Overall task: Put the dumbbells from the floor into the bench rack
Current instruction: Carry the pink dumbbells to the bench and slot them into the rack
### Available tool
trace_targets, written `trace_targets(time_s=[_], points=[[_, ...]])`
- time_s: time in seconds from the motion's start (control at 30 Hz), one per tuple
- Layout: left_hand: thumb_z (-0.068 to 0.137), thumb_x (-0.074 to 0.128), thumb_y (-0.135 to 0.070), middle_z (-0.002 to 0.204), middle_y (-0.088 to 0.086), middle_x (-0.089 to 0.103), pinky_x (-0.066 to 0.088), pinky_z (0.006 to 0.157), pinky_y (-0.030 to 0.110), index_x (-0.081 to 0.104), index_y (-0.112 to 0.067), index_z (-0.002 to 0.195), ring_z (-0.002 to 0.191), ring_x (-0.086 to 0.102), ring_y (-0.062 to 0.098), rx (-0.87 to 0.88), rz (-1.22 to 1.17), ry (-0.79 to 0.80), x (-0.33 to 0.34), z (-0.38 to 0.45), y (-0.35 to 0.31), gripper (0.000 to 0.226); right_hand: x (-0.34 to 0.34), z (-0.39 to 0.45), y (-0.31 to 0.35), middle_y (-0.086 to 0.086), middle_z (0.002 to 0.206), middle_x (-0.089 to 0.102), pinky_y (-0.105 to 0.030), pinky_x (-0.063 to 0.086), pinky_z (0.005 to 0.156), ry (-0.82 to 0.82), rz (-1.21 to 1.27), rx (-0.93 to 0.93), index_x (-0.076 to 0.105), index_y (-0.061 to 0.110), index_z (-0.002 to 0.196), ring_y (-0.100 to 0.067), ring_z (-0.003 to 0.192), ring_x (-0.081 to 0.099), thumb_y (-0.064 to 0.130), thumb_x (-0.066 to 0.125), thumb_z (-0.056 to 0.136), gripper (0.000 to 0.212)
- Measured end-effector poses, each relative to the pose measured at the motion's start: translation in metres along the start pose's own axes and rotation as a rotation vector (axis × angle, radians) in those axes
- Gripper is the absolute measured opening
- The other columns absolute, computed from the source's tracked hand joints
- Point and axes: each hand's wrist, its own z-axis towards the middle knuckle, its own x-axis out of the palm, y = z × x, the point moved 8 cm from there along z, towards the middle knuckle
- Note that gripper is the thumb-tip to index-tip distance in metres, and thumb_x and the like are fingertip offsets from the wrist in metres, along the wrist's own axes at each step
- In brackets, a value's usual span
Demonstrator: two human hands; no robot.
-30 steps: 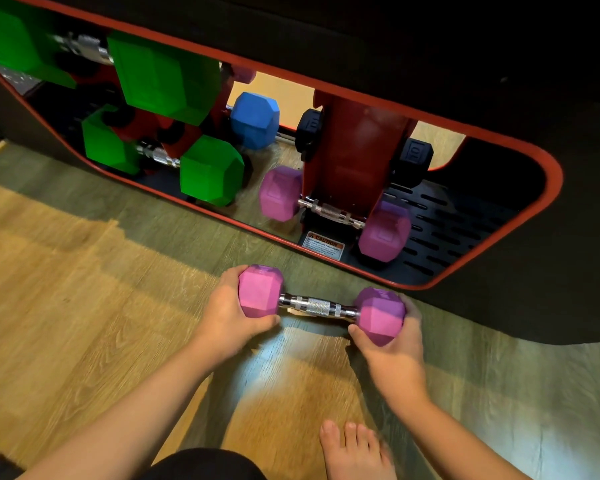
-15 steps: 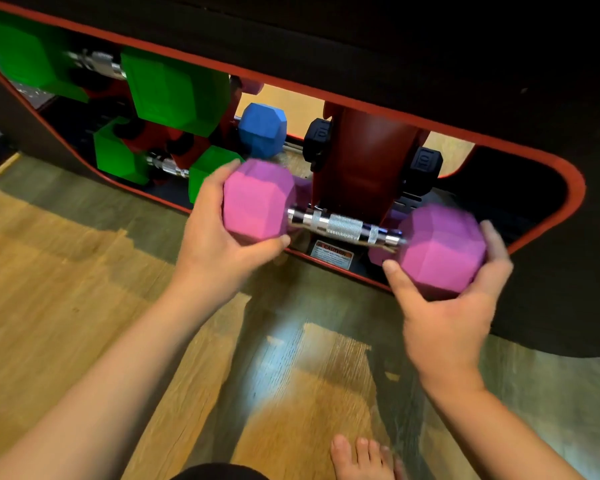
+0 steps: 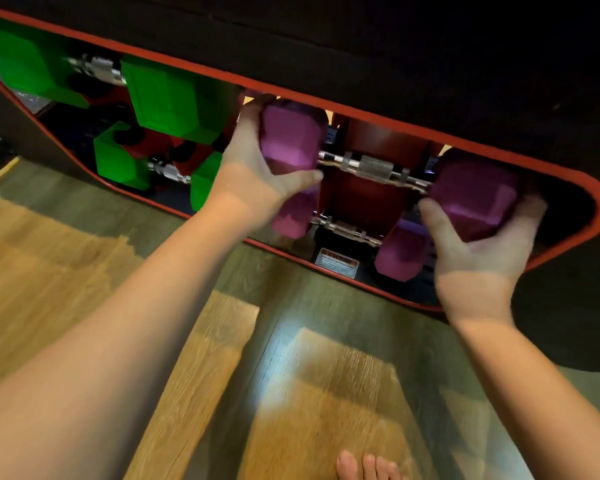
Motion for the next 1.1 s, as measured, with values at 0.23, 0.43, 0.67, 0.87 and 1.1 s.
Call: trace_targets(time_s=[0.23, 0.43, 0.67, 0.87, 1.1], points=[[0.053, 0.086, -0.055, 0.15, 0.017, 0.03, 0.016, 0.111, 0.016, 0.036, -0.014, 0.144, 0.14, 0.026, 0.027, 0.075, 0.37, 0.058, 0.032, 0.011, -0.011, 0.111, 0.011, -0.002, 0.003, -0.017, 0.139, 0.038, -0.024, 0.022, 0.107, 0.014, -0.337, 0.028, 0.03, 0.009, 0.143, -0.023, 0.129, 0.029, 0.048, 0.082, 0.066, 0.101], [0.054, 0.083, -0.056, 0.147, 0.018, 0.033, 0.007, 0.106, 0.003, 0.036, -0.01, 0.143, 0.137, 0.027, 0.027, 0.097, 0.433, -0.028, 0.032, 0.013, 0.0, 0.111, 0.016, 0.001, -0.002, -0.019, 0.143, 0.032, -0.015, 0.01, 0.107, 0.026, -0.445, 0.005, 0.025, 0.003, 0.146, -0.023, 0.128, 0.022, 0.052, 0.081, 0.066, 0.11], [0.052, 0.085, -0.051, 0.147, 0.025, 0.028, 0.026, 0.116, 0.023, 0.037, -0.009, 0.143, 0.138, 0.031, 0.035, 0.113, 0.446, -0.074, 0.029, 0.015, -0.005, 0.111, 0.02, 0.0, -0.005, -0.018, 0.151, 0.024, -0.015, 0.006, 0.106, 0.067, -0.48, 0.02, 0.014, 0.002, 0.15, -0.028, 0.136, 0.015, 0.052, 0.077, 0.07, 0.114], [0.054, 0.082, -0.052, 0.137, 0.018, 0.039, 0.028, 0.107, 0.02, 0.04, -0.008, 0.138, 0.122, 0.038, 0.029, 0.105, 0.485, -0.081, 0.029, 0.011, -0.001, 0.104, 0.023, 0.006, -0.004, -0.017, 0.151, 0.023, -0.023, 0.011, 0.112, 0.098, -0.446, 0.027, 0.012, 0.005, 0.152, -0.03, 0.139, 0.016, 0.052, 0.078, 0.07, 0.115], [0.053, 0.083, -0.048, 0.142, 0.018, 0.035, 0.02, 0.104, 0.011, 0.037, -0.008, 0.141, 0.128, 0.029, 0.025, 0.126, 0.426, -0.057, 0.026, 0.012, -0.002, 0.107, 0.02, 0.0, 0.001, -0.021, 0.137, 0.032, -0.044, 0.026, 0.116, 0.011, -0.398, -0.011, 0.03, 0.003, 0.139, -0.038, 0.131, 0.028, 0.044, 0.082, 0.066, 0.098]])
